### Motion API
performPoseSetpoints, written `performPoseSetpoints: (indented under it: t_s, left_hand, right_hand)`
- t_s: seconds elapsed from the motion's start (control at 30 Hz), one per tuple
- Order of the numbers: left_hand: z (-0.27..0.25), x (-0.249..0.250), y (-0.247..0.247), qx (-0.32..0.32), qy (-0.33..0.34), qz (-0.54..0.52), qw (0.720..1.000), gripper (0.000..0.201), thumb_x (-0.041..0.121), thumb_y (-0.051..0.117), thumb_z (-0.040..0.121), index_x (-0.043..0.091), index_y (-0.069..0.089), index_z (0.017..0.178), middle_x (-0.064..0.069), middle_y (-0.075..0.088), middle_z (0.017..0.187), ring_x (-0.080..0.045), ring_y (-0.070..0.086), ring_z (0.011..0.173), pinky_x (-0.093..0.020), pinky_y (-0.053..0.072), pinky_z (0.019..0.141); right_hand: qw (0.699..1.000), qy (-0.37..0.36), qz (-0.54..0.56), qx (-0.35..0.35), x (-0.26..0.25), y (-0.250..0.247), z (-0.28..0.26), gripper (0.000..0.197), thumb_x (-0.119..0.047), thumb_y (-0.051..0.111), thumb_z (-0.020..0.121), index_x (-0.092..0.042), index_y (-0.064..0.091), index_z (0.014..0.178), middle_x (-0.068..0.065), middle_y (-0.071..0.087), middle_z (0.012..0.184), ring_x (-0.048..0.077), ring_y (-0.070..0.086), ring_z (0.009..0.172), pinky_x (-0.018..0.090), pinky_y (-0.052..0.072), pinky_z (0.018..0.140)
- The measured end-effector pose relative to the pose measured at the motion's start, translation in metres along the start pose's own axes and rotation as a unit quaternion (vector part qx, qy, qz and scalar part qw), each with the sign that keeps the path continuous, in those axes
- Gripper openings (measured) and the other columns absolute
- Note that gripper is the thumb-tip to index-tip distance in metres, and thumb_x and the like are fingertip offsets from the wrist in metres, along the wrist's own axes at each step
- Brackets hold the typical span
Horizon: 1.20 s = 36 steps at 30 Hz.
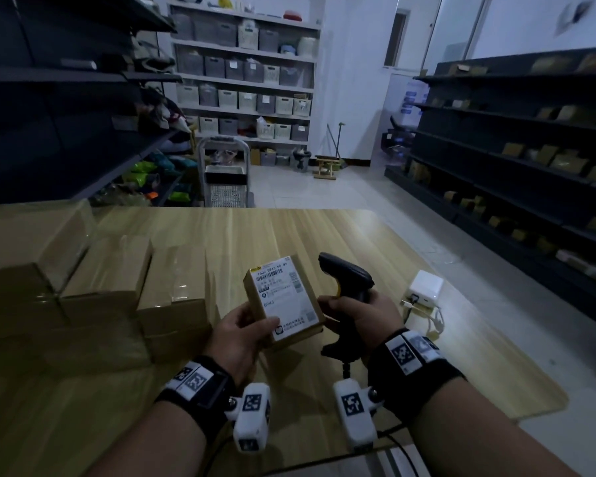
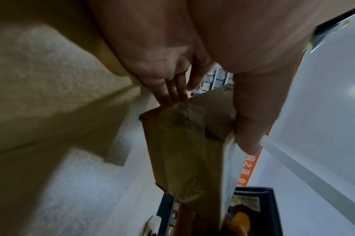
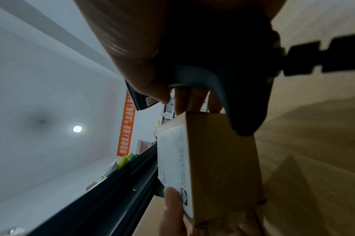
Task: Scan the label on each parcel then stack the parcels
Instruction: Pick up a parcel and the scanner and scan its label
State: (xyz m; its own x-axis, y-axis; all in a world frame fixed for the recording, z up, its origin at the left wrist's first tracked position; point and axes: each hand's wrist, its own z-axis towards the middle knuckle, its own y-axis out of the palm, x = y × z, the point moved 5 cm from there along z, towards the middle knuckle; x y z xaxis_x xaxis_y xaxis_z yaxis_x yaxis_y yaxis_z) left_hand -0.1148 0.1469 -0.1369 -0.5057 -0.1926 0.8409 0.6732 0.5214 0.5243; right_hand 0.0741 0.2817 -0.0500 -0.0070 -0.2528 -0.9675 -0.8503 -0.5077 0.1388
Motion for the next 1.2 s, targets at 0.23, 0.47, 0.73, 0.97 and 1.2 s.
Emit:
performPoseSetpoints:
  t_s: [0.23, 0.47, 0.73, 0.97, 1.2]
  left_hand:
    - [-0.006, 0.006, 0.007, -0.069, 0.006, 0.011, 0.998, 0.114, 0.017, 0.11, 0.043, 0.001, 0.06, 0.144, -0.026, 0.077, 0.135, -0.047, 0.076, 0.121, -0.047, 0.071, 0.085]
    - [0.003, 0.0, -0.007, -0.005, 0.0, 0.002, 1.0, 0.133, 0.017, 0.115, 0.028, 0.006, 0.057, 0.147, -0.031, 0.071, 0.14, -0.051, 0.076, 0.119, -0.058, 0.068, 0.087]
    - [-0.001, 0.0, -0.007, 0.047, 0.016, 0.018, 0.999, 0.123, 0.009, 0.11, 0.049, 0.022, 0.048, 0.154, -0.02, 0.075, 0.135, -0.044, 0.077, 0.119, -0.067, 0.064, 0.099]
    - [-0.007, 0.003, -0.001, 0.046, 0.028, 0.033, 0.998, 0.121, 0.01, 0.105, 0.049, 0.025, 0.044, 0.152, -0.016, 0.074, 0.136, -0.04, 0.074, 0.121, -0.063, 0.064, 0.099]
    - [-0.007, 0.003, -0.003, 0.055, 0.016, 0.074, 0.996, 0.132, 0.026, 0.113, 0.045, 0.024, 0.041, 0.156, -0.014, 0.073, 0.139, -0.039, 0.074, 0.124, -0.063, 0.063, 0.102]
  right_hand:
    - [0.994, -0.037, -0.099, 0.015, -0.029, -0.003, -0.025, 0.028, 0.004, 0.079, 0.085, -0.006, 0.07, 0.11, 0.025, 0.072, 0.078, 0.042, 0.073, 0.068, 0.057, 0.066, 0.064]
    - [0.981, -0.053, -0.185, -0.027, -0.042, 0.007, -0.044, 0.01, -0.008, 0.068, 0.098, -0.005, 0.071, 0.107, 0.015, 0.066, 0.077, 0.036, 0.066, 0.067, 0.066, 0.064, 0.075]
    - [0.956, -0.055, -0.283, -0.06, -0.052, 0.016, -0.07, 0.011, -0.019, 0.072, 0.096, -0.008, 0.073, 0.097, 0.014, 0.061, 0.063, 0.029, 0.056, 0.055, 0.043, 0.048, 0.056]
    - [0.953, -0.032, -0.294, -0.065, -0.06, 0.012, -0.078, 0.021, -0.014, 0.071, 0.094, 0.004, 0.066, 0.104, 0.014, 0.05, 0.062, 0.023, 0.043, 0.049, 0.036, 0.039, 0.053]
    - [0.952, -0.041, -0.296, -0.066, -0.057, 0.012, -0.083, 0.02, -0.014, 0.069, 0.095, 0.004, 0.066, 0.103, 0.011, 0.05, 0.062, 0.022, 0.043, 0.047, 0.032, 0.039, 0.05]
